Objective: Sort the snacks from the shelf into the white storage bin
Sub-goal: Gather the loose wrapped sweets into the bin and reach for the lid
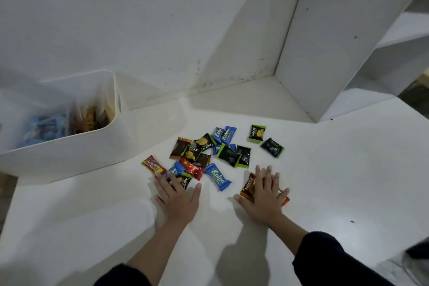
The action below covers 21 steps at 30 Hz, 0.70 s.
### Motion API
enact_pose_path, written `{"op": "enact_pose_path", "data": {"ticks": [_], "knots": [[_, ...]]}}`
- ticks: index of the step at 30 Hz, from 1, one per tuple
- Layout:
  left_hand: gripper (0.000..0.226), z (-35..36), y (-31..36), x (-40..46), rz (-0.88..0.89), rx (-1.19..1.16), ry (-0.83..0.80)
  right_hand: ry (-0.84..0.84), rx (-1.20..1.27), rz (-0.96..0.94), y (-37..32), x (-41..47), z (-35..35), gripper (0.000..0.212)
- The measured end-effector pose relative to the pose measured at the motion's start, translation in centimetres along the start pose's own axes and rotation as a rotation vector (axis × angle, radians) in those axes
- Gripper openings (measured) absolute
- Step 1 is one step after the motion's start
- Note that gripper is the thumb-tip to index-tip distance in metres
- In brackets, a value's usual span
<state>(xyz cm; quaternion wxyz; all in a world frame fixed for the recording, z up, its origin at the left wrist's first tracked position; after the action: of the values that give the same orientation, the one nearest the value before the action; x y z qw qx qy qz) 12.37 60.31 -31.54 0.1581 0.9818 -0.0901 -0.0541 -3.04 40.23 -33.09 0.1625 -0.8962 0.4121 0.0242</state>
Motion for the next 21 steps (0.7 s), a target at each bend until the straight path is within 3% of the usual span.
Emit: {"op": "enact_pose_path", "data": {"ticks": [2,5,8,12,16,21], "knots": [[0.118,0.5,0.4,1.8,-0.060,-0.037,0.052,0.000,0.016,-0.022,-0.2,2.6,-0.9,0.128],[0.119,1.1,0.9,3.7,-0.136,0.000,0.038,-0.014,0.001,-0.073,-0.2,6.6,-2.2,0.143],[0.116,1.8,1.7,4.9,-0.155,0.053,0.024,-0.019,-0.053,-0.131,0.0,10.0,-2.6,0.141],[0.096,2.2,3.2,5.3,-0.070,0.110,0.021,-0.033,-0.122,-0.309,-0.8,11.8,-2.1,0.117],[0.076,1.9,3.8,4.9,-0.011,0.040,0.175,0.011,-0.102,-0.462,-1.5,11.0,-1.9,0.082],[0.059,1.3,4.2,4.7,0.058,-0.062,0.283,0.115,0.059,-0.496,-2.5,9.1,-1.8,0.055]]}}
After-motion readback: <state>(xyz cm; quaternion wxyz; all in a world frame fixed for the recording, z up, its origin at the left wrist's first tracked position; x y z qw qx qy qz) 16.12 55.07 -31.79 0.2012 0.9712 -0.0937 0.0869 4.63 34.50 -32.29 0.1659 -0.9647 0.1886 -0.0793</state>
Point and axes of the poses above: each hand's wrist, its own x-axis towards the middle knuckle, its own z-axis out of the palm, y = z × x, the point moved 6 cm from there along x, towards the middle knuckle, and after that the axes turned 9 degrees about y, right-handed, at the moved point
